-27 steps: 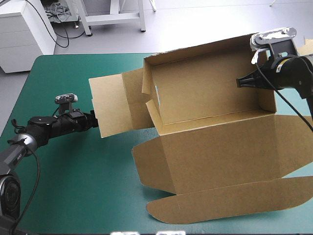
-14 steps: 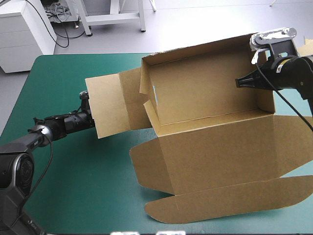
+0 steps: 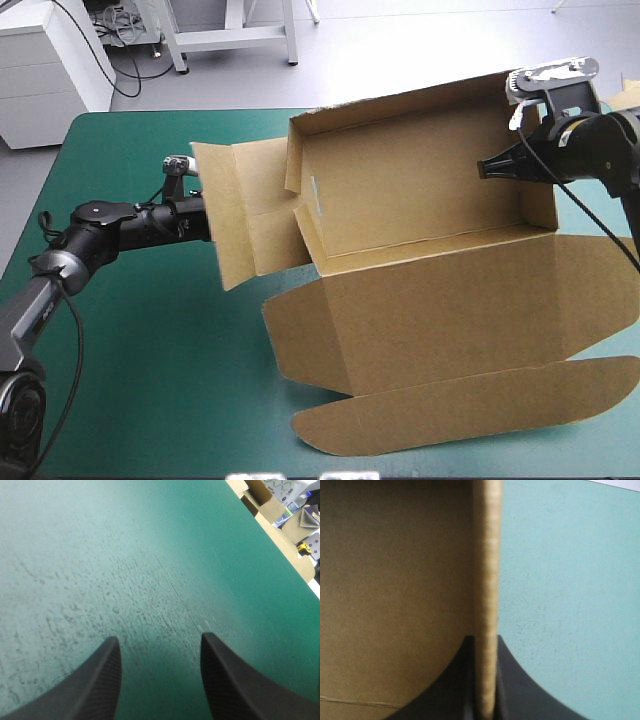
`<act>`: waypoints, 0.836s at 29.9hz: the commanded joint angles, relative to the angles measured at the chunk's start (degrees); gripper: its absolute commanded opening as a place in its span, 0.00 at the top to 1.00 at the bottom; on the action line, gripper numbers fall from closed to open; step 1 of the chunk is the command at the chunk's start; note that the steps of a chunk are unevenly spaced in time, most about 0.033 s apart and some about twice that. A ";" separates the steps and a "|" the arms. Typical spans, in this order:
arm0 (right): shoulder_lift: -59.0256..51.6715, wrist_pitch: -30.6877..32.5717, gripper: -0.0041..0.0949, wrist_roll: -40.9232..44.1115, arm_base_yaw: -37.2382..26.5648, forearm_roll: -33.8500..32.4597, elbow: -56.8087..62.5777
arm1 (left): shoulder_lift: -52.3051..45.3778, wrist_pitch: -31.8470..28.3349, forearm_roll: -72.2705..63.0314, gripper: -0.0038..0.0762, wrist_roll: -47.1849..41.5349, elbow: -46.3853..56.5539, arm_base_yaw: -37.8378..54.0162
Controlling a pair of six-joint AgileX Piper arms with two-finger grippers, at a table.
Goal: Fold the box
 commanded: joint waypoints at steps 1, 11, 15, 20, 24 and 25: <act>0.47 -1.08 0.98 0.33 0.00 2.57 -1.66 | -6.01 -1.12 -1.13 0.52 -2.72 -1.81 -0.61; 4.01 -4.26 0.98 -1.21 0.00 7.32 -1.66 | -7.97 -3.29 -1.68 0.52 -4.03 -1.81 -5.57; 5.17 -4.26 0.98 -1.20 0.00 6.10 -1.66 | -8.78 -0.85 -3.65 0.52 -4.03 -1.96 -5.57; 6.54 -4.58 0.98 -1.20 0.00 6.10 -1.66 | -10.32 -0.12 -5.40 0.52 -3.67 -1.96 -5.57; 7.22 -4.70 0.97 -1.20 0.00 6.10 -1.66 | -10.45 0.97 -9.09 0.52 -3.23 -1.96 -5.57; 7.20 -4.70 0.97 -1.20 0.00 6.10 -1.66 | -10.45 1.07 -9.78 0.52 -2.59 -1.96 -5.57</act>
